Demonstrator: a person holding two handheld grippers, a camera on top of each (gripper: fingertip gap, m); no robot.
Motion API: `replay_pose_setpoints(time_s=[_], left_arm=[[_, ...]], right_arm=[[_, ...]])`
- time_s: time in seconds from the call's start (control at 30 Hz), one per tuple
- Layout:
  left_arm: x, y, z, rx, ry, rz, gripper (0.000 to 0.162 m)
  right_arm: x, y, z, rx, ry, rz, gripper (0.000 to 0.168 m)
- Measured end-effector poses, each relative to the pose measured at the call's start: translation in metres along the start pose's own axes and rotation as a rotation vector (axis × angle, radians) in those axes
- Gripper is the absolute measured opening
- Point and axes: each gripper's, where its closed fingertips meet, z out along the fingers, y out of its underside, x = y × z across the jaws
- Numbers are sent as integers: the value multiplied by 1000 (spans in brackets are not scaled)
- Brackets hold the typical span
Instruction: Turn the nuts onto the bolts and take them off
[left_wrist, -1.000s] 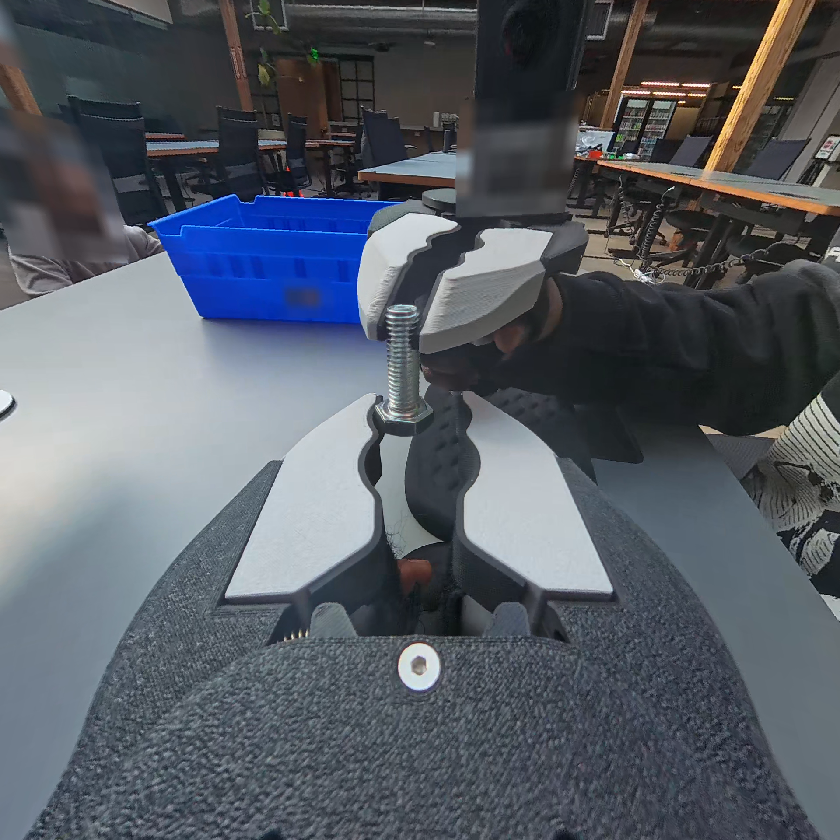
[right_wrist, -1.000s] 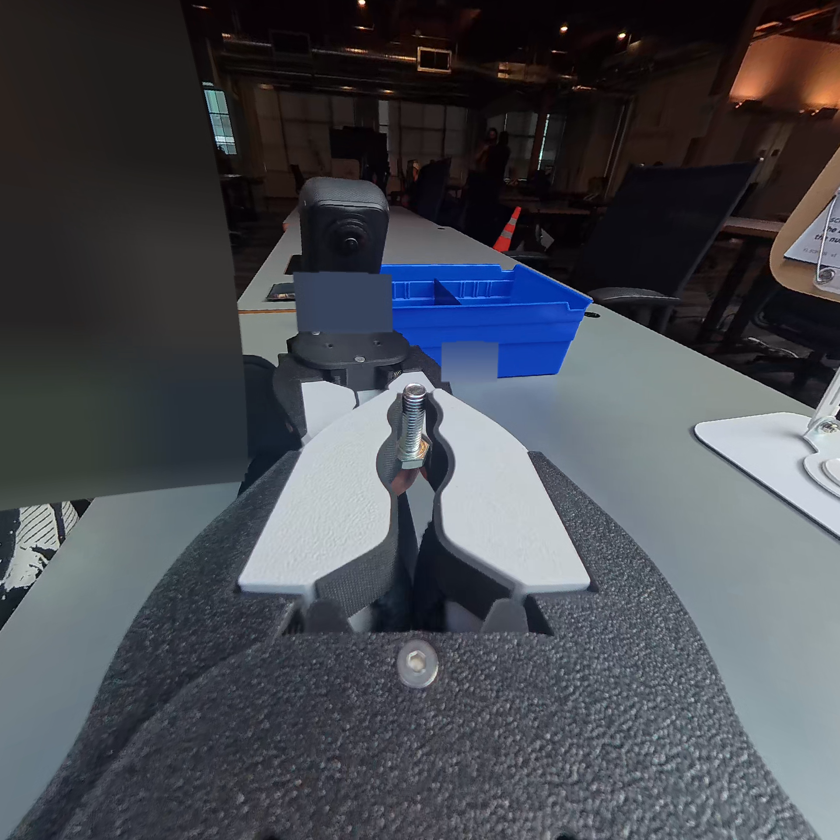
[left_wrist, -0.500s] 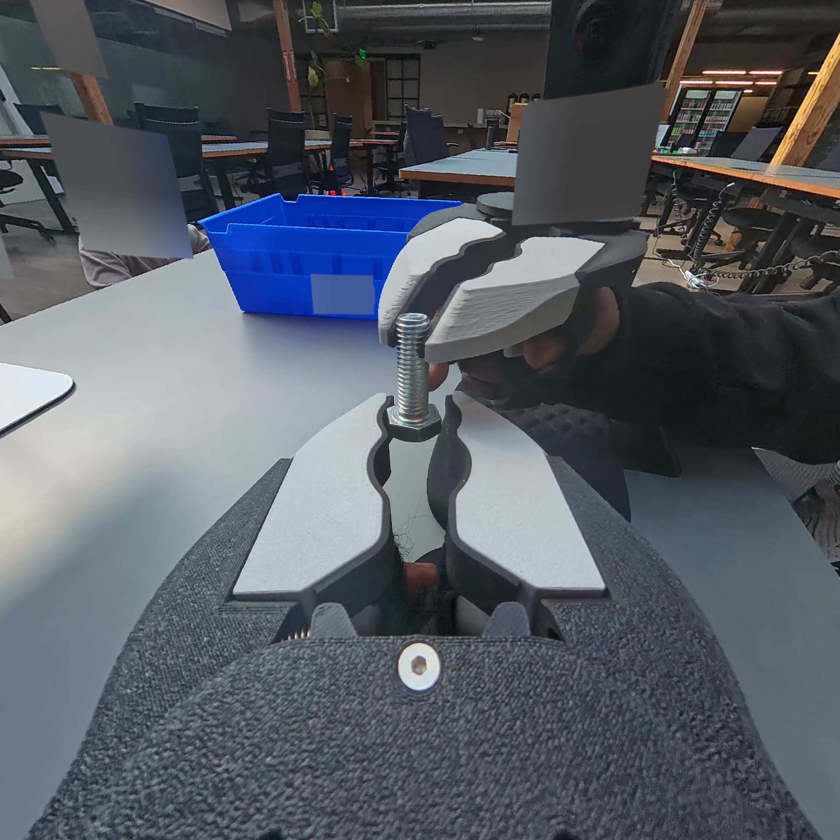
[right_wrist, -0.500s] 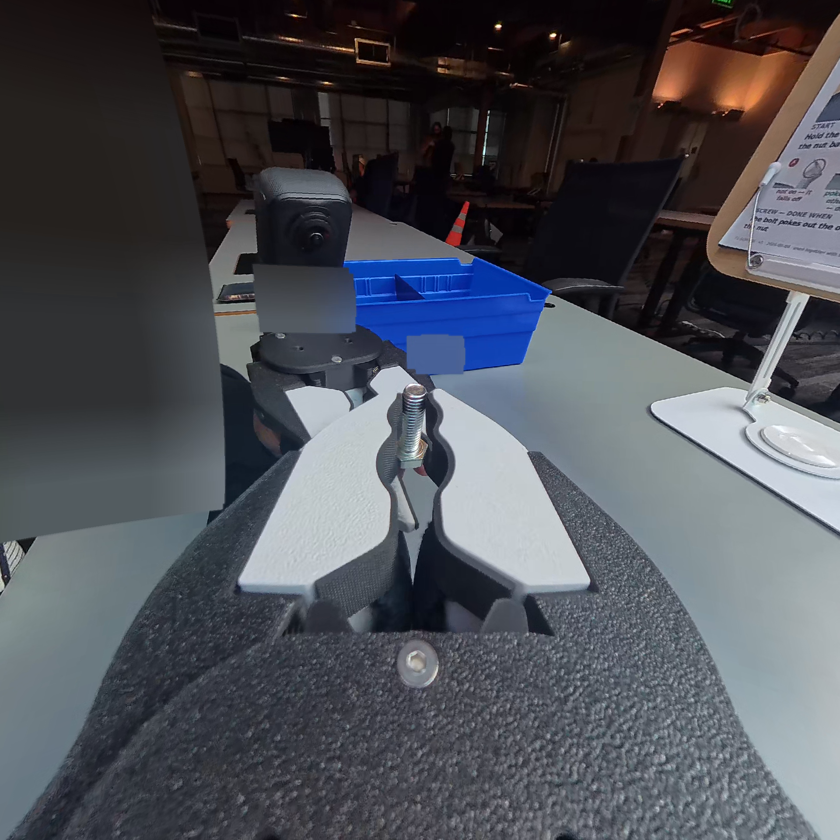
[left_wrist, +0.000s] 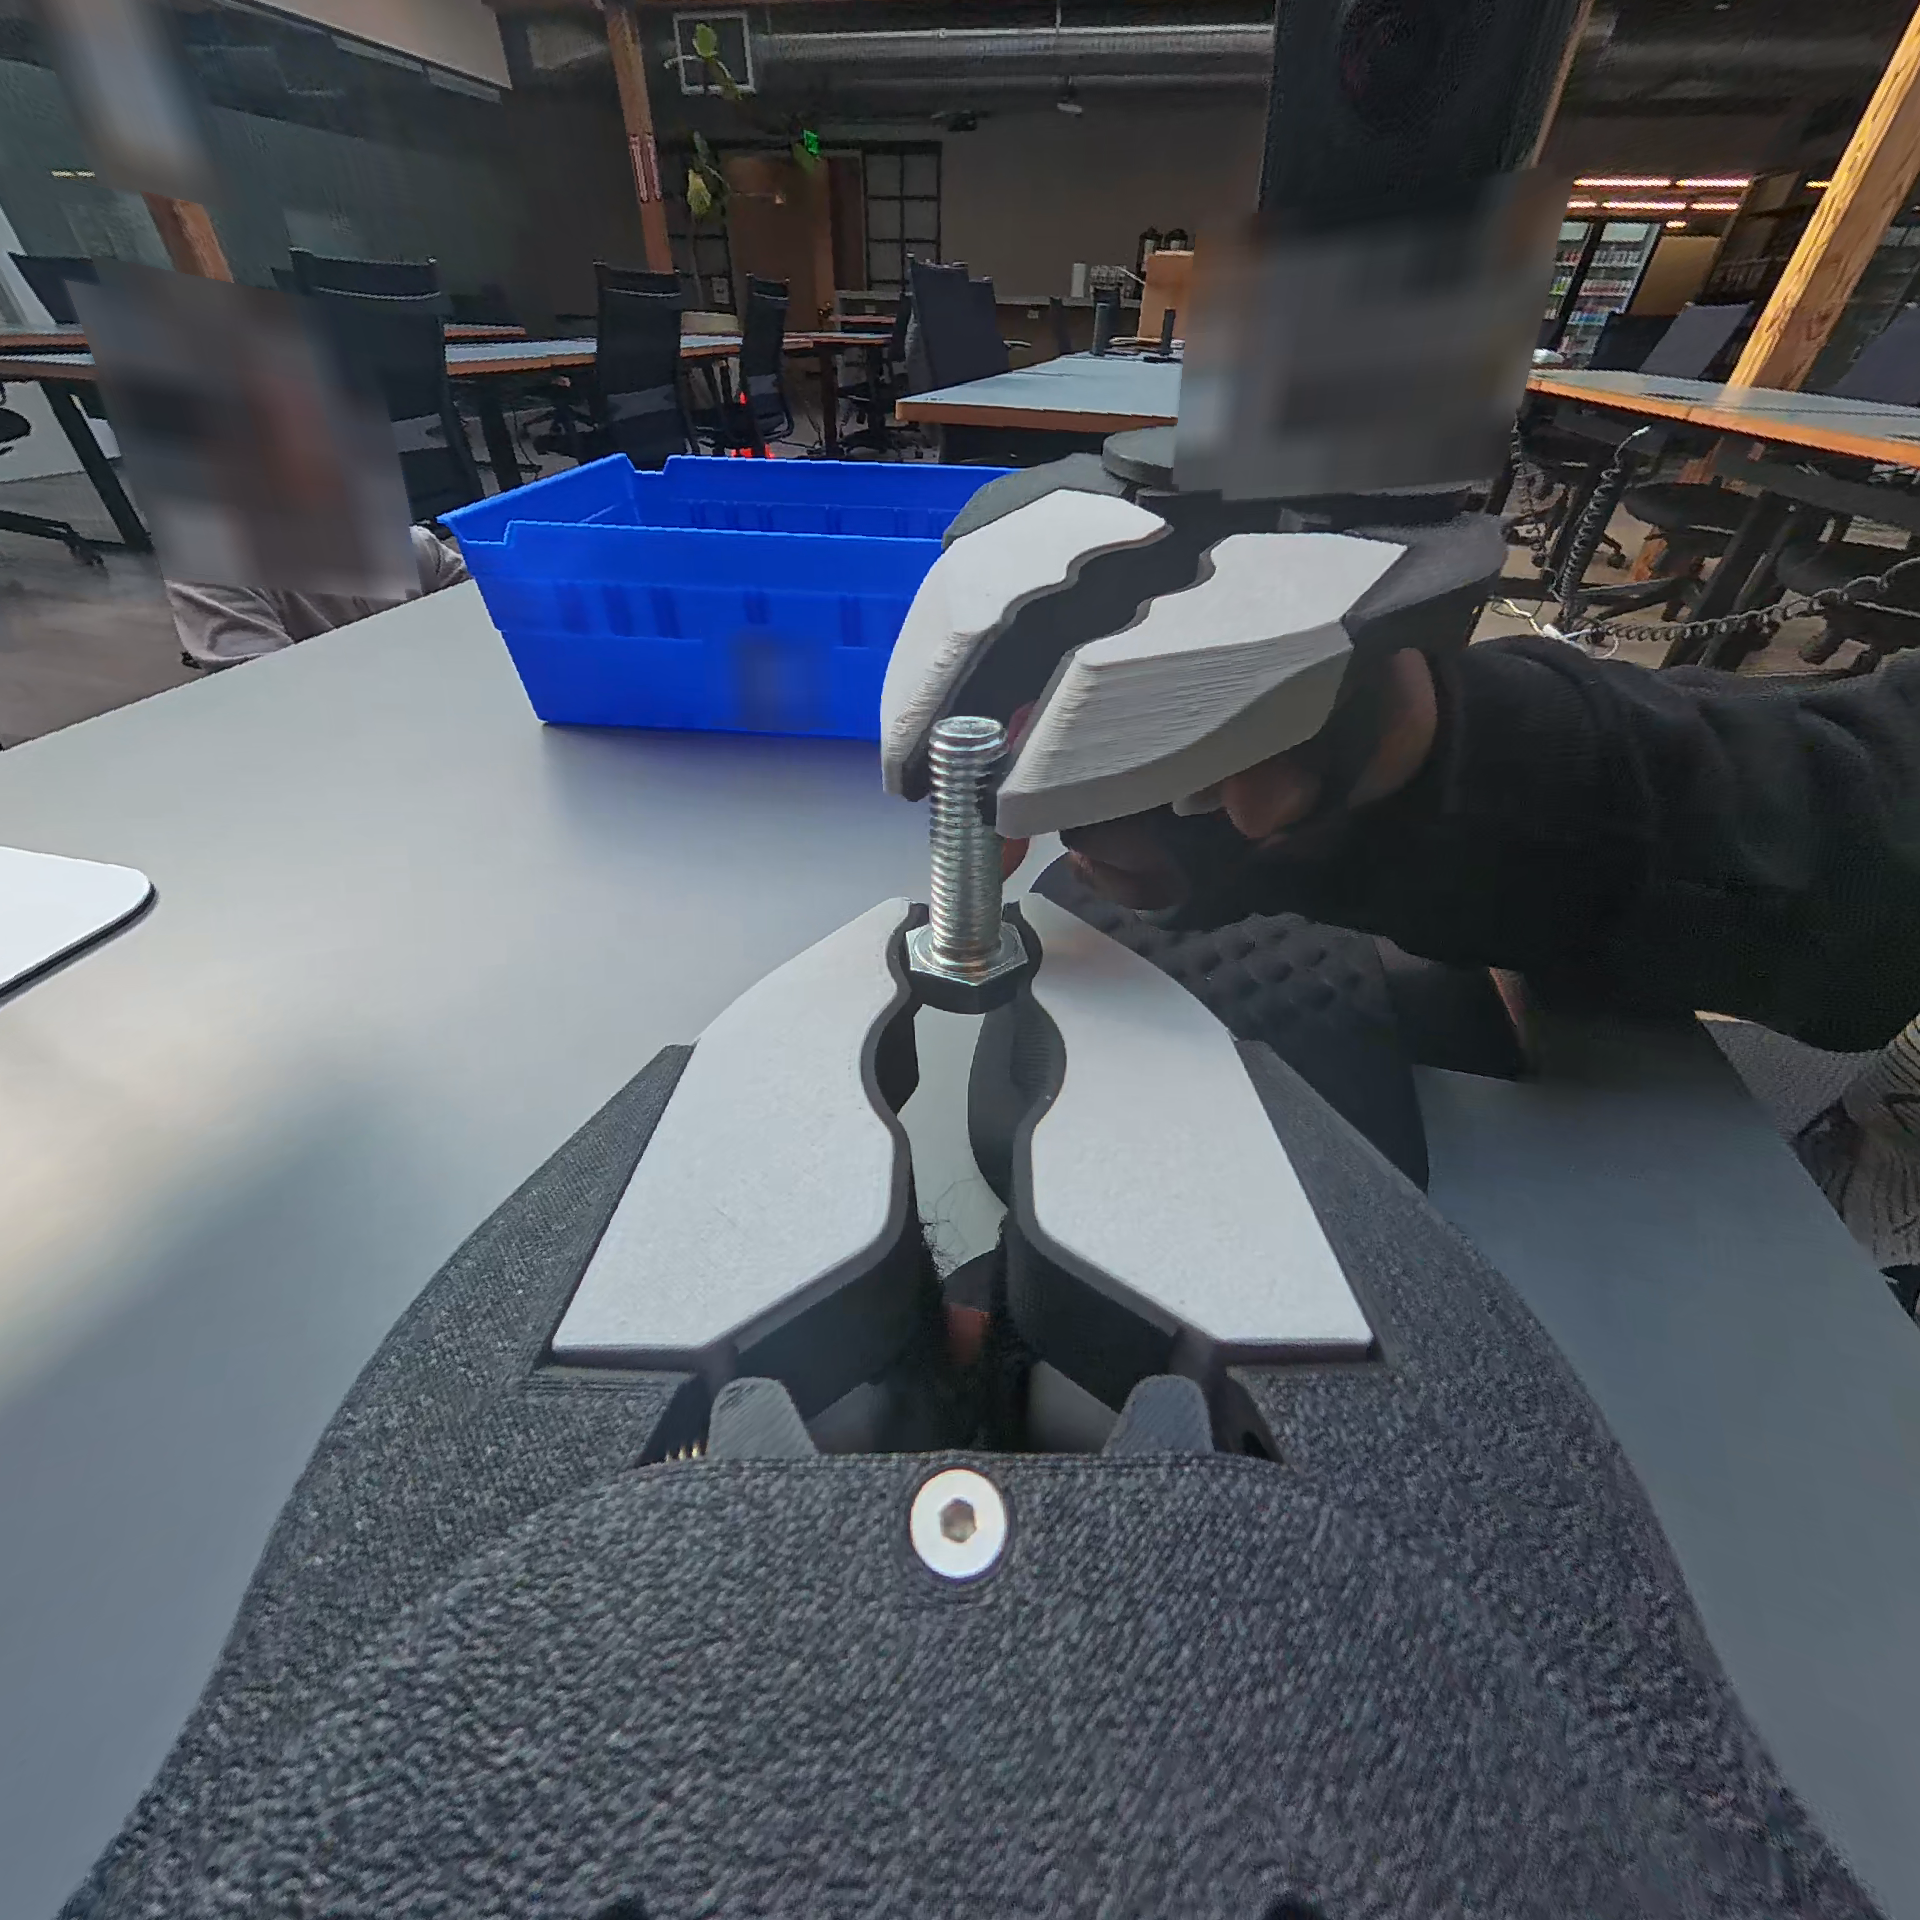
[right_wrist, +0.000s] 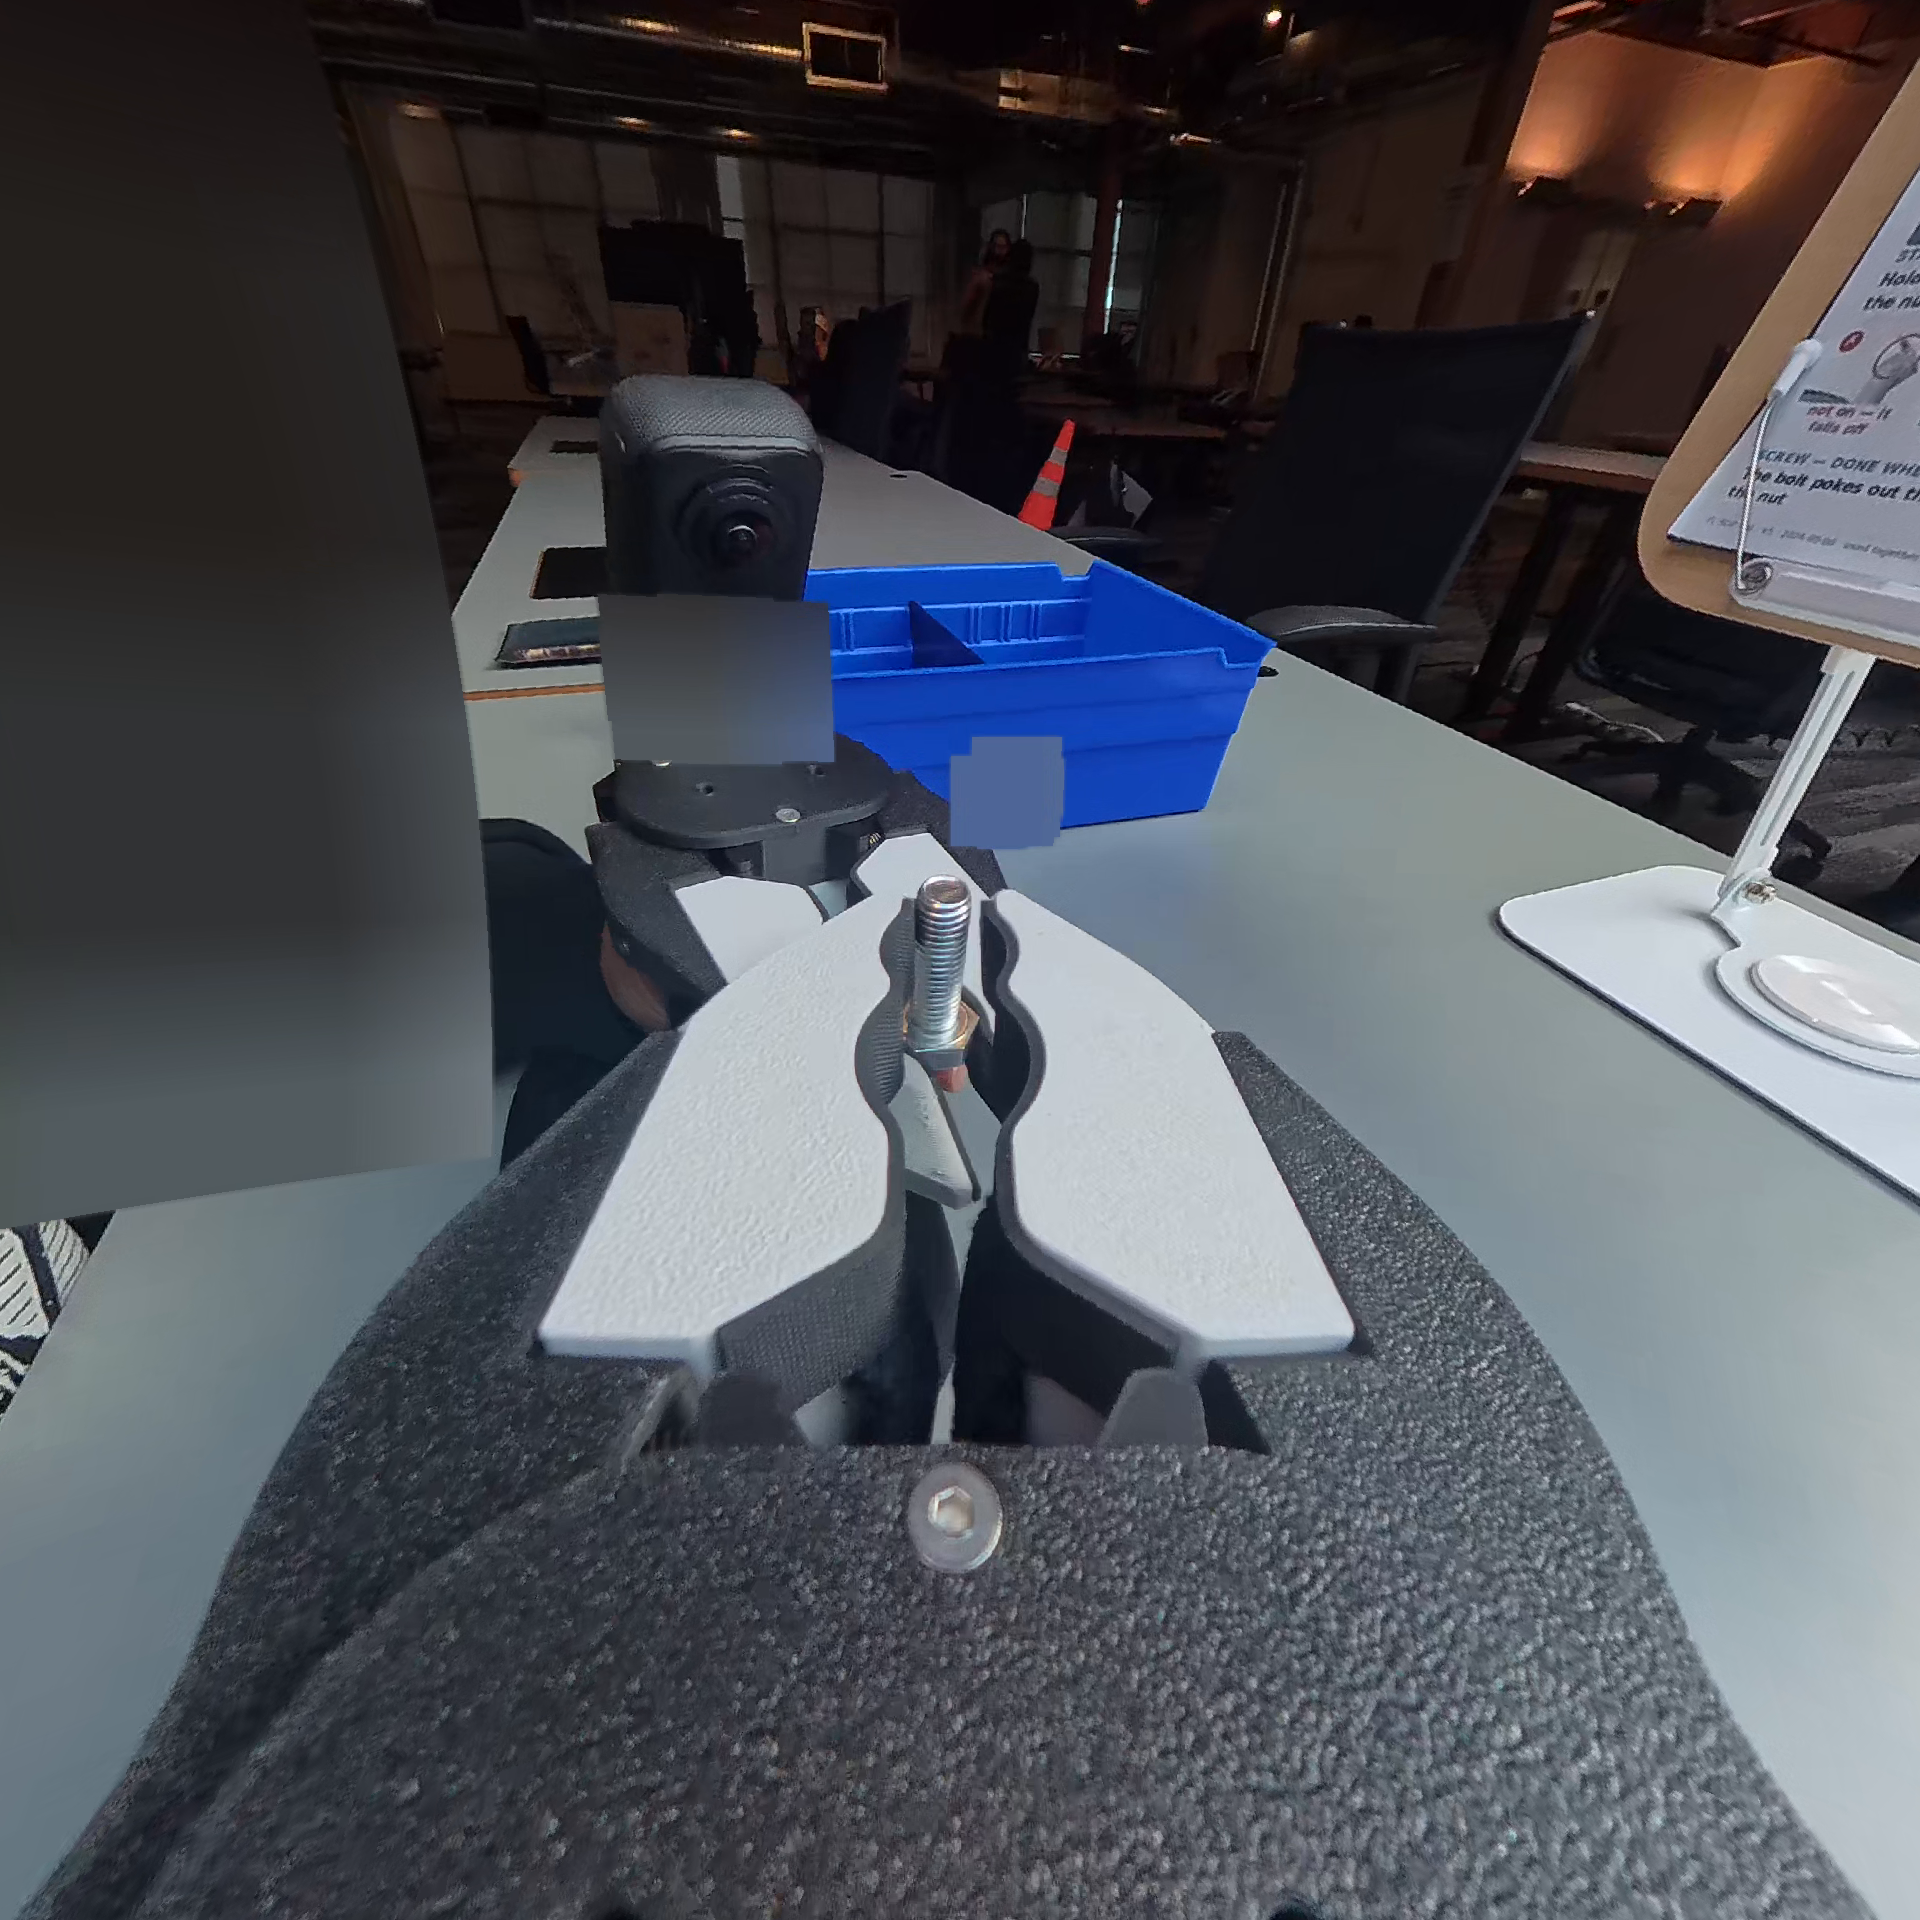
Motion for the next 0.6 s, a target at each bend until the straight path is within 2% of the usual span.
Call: replay_pose_setpoints(time_s=[0.1, 0.23, 0.3, 0.37, 0.5, 0.6], left_arm=[[5, -1, -2, 3, 32, 18, 13], [2, -6, -19, 0, 33, 34, 13], [-3, -6, -28, 11, 11, 28, 13], [-6, -8, -34, 31, 2, 17, 13], [-8, -5, -37, 12, -1, 31, 13], [-10, -4, -39, 3, -7, 32, 13]], right_arm=[[5, -3, -8, -74, -42, -25, 34], [24, 24, -22, -439, -163, -42, 51], [33, 46, -23, -633, -202, -59, 53], [34, 68, -15, -756, -252, -88, 50], [38, 114, 3, -951, -307, -142, 42], [42, 129, 11, -1010, -312, -187, 38]])
